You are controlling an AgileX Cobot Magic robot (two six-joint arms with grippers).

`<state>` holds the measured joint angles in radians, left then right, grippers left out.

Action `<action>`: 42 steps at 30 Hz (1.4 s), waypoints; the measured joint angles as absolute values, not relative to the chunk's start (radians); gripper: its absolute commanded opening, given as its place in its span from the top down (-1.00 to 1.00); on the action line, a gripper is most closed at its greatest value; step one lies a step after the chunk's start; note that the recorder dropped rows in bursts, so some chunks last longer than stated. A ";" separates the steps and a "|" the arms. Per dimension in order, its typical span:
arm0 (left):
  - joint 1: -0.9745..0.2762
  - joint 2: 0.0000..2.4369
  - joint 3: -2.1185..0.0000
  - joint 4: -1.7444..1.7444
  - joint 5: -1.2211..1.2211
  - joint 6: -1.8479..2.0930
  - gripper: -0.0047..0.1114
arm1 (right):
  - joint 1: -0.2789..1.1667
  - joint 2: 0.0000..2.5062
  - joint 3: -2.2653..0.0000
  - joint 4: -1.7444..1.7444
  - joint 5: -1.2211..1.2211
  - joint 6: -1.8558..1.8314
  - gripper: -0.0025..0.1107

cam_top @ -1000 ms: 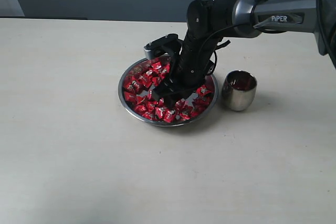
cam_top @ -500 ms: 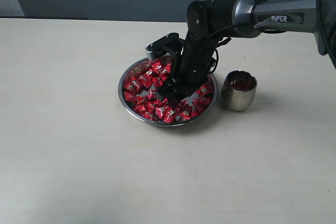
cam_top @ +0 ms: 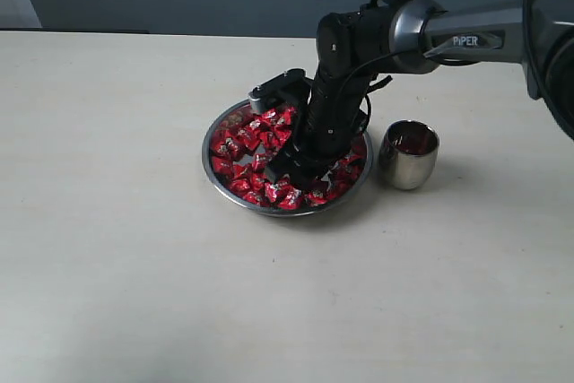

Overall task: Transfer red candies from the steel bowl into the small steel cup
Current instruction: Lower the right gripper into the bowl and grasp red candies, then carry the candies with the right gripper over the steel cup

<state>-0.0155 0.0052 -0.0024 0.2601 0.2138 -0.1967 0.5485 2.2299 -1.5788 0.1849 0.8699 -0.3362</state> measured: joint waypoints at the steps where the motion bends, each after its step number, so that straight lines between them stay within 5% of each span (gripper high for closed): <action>1: -0.015 0.005 -0.002 0.260 0.214 -0.197 0.91 | 0.549 2.232 -1.579 0.186 0.870 -0.336 0.54; 8: -0.015 0.005 -0.002 0.260 0.214 -0.197 0.91 | 0.549 2.233 -1.579 0.189 0.864 -0.336 0.85; 24: -0.015 0.005 -0.002 0.260 0.214 -0.197 0.91 | 0.544 2.016 -1.579 -0.107 0.837 -0.158 0.86; 42: -0.015 0.005 -0.002 0.260 0.214 -0.197 0.91 | 0.327 1.947 -1.577 -0.063 1.101 -0.086 0.86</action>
